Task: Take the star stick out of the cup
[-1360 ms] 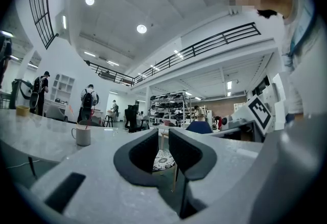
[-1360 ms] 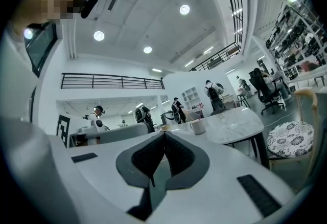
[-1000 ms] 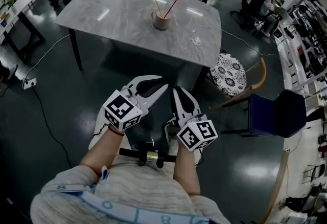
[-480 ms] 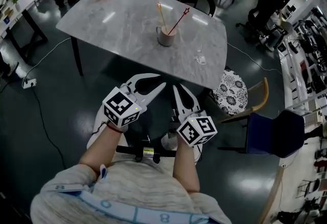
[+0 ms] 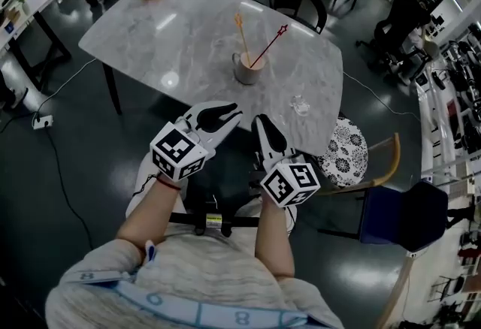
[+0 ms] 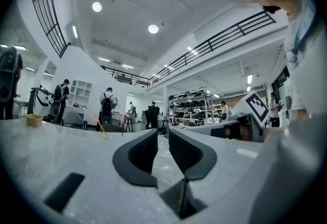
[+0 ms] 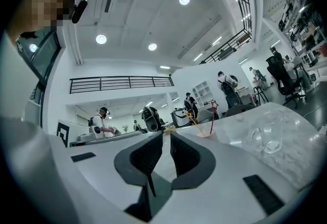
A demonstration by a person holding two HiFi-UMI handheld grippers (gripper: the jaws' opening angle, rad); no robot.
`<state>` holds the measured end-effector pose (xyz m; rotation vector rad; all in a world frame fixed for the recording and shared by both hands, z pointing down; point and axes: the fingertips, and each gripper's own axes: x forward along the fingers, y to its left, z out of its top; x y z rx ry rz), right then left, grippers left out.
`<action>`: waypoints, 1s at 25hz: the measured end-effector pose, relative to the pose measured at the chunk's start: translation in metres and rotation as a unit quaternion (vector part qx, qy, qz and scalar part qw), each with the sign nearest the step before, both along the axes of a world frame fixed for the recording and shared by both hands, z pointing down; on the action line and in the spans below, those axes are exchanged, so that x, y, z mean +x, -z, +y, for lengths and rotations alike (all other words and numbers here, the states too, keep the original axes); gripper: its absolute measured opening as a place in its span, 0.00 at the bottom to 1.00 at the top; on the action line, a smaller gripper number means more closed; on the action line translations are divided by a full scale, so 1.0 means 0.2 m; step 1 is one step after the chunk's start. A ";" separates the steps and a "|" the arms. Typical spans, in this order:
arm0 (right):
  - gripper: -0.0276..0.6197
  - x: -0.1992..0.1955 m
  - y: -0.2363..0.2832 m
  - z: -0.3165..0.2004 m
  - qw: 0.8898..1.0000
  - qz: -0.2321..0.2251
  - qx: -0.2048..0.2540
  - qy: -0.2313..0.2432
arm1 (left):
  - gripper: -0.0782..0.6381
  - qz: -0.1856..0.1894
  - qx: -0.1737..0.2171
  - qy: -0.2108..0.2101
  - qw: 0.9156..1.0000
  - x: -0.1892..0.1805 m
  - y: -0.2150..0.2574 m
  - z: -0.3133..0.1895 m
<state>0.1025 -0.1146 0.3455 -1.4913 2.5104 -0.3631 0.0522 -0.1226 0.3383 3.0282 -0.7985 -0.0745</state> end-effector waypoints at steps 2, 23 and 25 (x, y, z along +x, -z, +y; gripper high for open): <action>0.06 0.01 -0.01 -0.07 1.000 0.002 -0.002 0.001 | 0.21 0.001 -0.002 0.007 1.000 0.00 0.00 -0.07; 0.14 0.22 -0.08 -0.85 0.998 0.011 -0.050 -0.025 | 0.21 -0.006 -0.033 0.044 0.998 -0.01 -0.14 -0.51; 0.14 0.23 -0.10 -0.92 0.998 0.015 -0.058 -0.026 | 0.21 -0.005 -0.036 0.045 0.998 -0.02 -0.16 -0.53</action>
